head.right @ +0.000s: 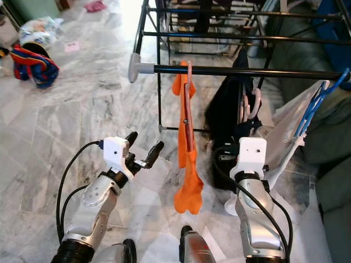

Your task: Hang hanger

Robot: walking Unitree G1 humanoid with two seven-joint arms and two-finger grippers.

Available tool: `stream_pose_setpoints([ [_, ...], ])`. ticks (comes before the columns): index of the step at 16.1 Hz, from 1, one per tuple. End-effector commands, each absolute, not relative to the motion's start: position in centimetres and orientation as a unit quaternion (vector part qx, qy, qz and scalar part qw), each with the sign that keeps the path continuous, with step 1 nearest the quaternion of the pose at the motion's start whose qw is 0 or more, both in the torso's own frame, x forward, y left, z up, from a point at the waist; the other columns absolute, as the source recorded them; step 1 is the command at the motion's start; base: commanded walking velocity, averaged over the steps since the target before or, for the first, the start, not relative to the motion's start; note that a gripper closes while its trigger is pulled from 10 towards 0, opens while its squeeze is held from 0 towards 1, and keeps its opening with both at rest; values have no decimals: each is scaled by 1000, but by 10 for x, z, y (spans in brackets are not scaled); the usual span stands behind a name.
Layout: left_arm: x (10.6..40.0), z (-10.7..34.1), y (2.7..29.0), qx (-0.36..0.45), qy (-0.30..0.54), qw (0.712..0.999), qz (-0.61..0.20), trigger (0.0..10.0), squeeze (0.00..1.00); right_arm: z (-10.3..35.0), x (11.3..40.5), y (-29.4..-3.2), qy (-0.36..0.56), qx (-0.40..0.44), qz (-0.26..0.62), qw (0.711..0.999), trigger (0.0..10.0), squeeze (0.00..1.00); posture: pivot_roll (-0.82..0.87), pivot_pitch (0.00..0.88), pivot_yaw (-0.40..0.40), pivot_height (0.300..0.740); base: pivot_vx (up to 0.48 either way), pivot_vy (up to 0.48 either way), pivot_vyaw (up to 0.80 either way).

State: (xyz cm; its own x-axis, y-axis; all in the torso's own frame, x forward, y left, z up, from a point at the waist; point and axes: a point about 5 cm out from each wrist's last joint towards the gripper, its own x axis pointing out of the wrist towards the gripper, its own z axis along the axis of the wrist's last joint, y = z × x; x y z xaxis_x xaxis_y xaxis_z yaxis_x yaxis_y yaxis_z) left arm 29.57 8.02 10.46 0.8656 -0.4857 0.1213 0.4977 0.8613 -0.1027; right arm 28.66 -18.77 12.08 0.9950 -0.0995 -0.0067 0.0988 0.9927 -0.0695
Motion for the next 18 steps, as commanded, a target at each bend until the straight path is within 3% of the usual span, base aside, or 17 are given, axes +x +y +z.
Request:
stream_pose_setpoints([
  [1,293,99,79,-62,-36,964,-257,10000,0,131,289,-192,-16,-31,-58,998,10000,0,-158,255,-1,740,0,0,0],
  [12,295,99,73,-63,-36,963,-261,10000,0,163,359,-197,36,3,-25,999,10000,0,-148,250,-14,740,0,0,0],
  [18,295,98,73,-63,-35,964,-256,10000,0,137,362,-186,120,20,7,993,10000,0,-141,245,-24,740,0,0,0],
])
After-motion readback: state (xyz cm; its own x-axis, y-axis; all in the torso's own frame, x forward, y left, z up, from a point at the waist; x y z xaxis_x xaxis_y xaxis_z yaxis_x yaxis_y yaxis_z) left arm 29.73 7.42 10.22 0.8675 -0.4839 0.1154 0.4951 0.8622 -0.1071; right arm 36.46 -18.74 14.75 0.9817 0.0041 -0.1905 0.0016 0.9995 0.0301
